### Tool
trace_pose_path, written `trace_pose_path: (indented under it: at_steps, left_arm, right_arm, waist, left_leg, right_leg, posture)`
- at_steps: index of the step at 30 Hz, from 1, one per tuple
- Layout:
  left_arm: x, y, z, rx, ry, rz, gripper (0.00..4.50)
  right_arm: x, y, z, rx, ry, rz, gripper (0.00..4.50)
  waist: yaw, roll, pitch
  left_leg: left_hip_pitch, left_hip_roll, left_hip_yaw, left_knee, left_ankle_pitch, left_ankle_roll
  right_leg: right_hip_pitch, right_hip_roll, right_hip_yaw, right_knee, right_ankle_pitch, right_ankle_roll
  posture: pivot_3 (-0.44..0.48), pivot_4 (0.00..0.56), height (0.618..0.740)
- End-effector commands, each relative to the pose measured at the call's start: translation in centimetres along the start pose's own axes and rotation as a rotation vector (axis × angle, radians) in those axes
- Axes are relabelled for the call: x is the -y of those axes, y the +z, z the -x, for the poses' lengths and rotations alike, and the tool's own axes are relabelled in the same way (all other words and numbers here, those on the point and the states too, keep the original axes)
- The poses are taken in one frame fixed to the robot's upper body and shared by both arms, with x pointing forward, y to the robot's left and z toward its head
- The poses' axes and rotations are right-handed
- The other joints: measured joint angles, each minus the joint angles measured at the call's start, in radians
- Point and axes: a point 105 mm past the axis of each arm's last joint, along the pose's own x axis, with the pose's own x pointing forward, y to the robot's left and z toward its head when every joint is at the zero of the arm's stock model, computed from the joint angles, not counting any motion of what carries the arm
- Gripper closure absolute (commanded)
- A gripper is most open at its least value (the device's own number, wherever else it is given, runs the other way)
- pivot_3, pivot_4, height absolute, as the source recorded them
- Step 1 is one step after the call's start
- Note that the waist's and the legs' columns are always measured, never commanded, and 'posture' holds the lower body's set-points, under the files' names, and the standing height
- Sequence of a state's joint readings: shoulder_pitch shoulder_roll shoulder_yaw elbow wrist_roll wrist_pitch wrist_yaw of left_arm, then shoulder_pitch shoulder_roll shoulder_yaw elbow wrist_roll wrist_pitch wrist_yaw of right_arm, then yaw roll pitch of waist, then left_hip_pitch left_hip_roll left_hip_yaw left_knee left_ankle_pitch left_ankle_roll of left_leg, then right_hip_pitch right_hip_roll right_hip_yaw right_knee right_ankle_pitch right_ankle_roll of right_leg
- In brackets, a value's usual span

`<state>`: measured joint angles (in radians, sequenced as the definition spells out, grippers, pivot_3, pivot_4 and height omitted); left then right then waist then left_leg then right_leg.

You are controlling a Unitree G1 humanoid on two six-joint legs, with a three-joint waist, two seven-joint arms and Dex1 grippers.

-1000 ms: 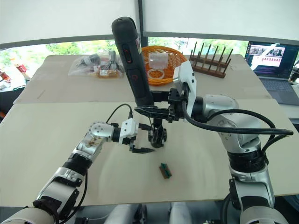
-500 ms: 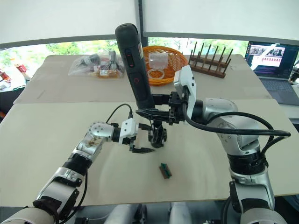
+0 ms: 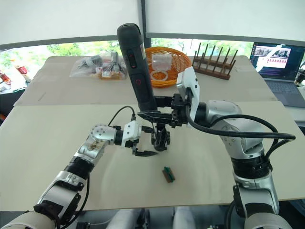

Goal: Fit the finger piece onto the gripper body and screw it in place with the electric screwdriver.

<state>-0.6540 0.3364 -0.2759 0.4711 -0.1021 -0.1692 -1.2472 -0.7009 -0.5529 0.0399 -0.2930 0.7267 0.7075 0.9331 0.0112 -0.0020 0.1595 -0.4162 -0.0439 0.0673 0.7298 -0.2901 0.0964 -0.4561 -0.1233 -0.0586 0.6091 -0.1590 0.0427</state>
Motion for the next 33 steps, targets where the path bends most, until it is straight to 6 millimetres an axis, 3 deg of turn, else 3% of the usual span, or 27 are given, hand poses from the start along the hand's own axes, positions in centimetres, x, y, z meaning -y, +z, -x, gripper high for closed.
trace_pose_path:
  at_steps: [1,24,33]
  left_arm:
    - [-0.35,0.85,-0.01,0.018,0.006,-0.038,0.0]
    - [0.06,0.75,0.02,0.018,0.004,-0.04,0.0]
    - [-0.05,0.88,-0.04,0.019,0.006,-0.044,0.0]
  right_arm:
    - [-0.73,1.72,0.08,0.049,0.019,0.074,2.61]
    - [-0.96,1.0,0.06,0.041,0.014,0.08,2.61]
    - [-0.69,1.72,0.05,0.061,0.01,0.09,2.61]
  waist:
    - [0.0,0.0,0.0]
    - [0.0,0.0,0.0]
    - [0.0,0.0,0.0]
  left_leg:
    - [0.0,0.0,0.0,0.0,0.0,0.0]
    - [0.0,0.0,0.0,0.0,0.0,0.0]
    - [0.0,0.0,0.0,0.0,0.0,0.0]
  right_leg:
    - [0.0,0.0,0.0,0.0,0.0,0.0]
    - [0.0,0.0,0.0,0.0,0.0,0.0]
    - [0.0,0.0,0.0,0.0,0.0,0.0]
  posture:
    - [0.0,0.15,0.74]
    - [0.0,0.15,0.74]
    - [0.0,0.15,0.74]
